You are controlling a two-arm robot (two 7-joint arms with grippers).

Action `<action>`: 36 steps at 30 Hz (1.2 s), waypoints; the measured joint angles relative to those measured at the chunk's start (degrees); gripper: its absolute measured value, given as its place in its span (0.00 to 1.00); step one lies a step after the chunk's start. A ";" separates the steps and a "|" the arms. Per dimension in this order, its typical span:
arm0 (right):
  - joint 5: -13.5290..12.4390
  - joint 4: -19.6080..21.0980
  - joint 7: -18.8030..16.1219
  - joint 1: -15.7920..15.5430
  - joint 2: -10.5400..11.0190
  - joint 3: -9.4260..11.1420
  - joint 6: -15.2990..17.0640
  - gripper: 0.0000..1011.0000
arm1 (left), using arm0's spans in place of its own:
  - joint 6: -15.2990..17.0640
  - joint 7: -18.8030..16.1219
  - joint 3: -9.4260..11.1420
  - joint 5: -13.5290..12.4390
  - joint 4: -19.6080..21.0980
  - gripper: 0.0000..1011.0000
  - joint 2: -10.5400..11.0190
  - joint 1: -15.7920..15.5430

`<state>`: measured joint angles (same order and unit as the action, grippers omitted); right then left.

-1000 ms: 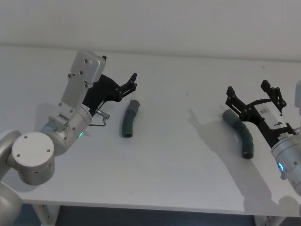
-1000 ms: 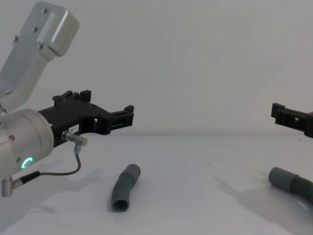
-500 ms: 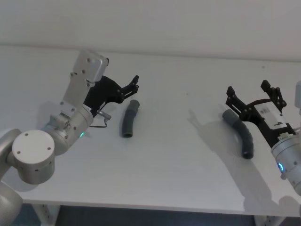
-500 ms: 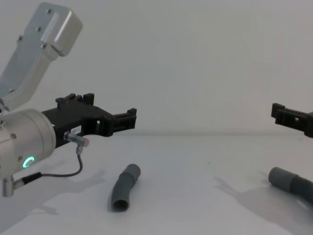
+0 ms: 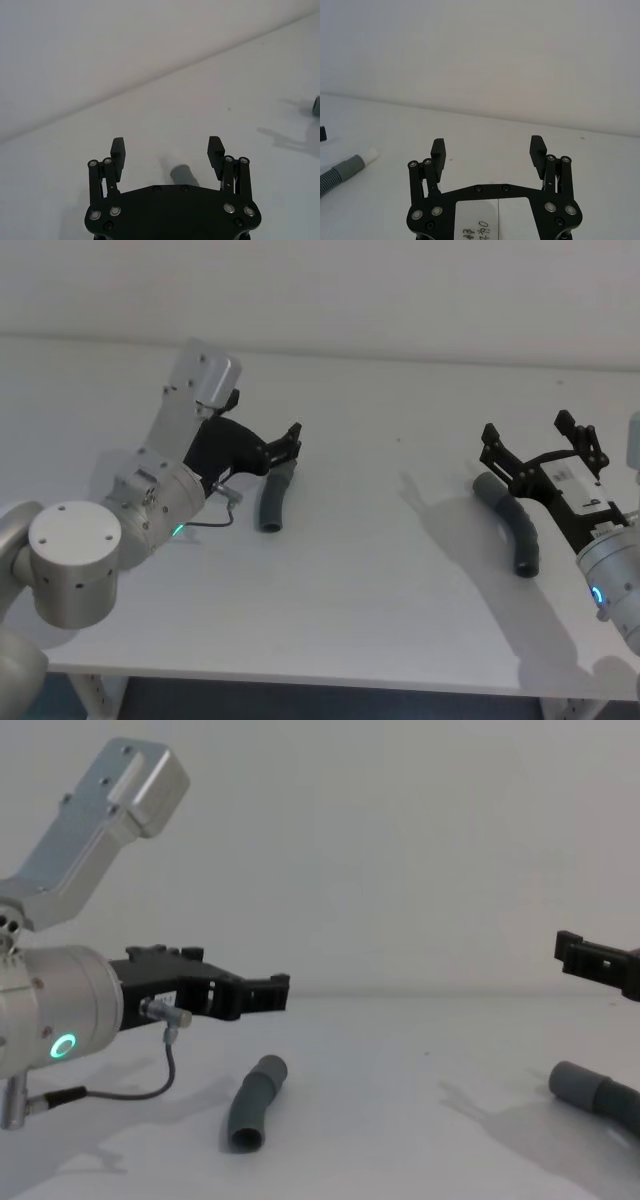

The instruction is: Use both hands to pick up one end of the pipe from the table, align the ends, and insert them.

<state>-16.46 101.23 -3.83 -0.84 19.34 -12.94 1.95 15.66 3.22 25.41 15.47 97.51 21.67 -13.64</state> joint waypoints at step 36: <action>0.00 0.00 0.00 0.00 0.00 0.00 0.00 0.99 | 25.99 -4.55 -1.75 3.44 1.26 0.99 -5.83 -1.90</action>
<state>-16.46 101.23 -3.83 -0.84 19.34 -12.94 1.95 41.65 -1.33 23.66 18.91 98.77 15.84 -15.54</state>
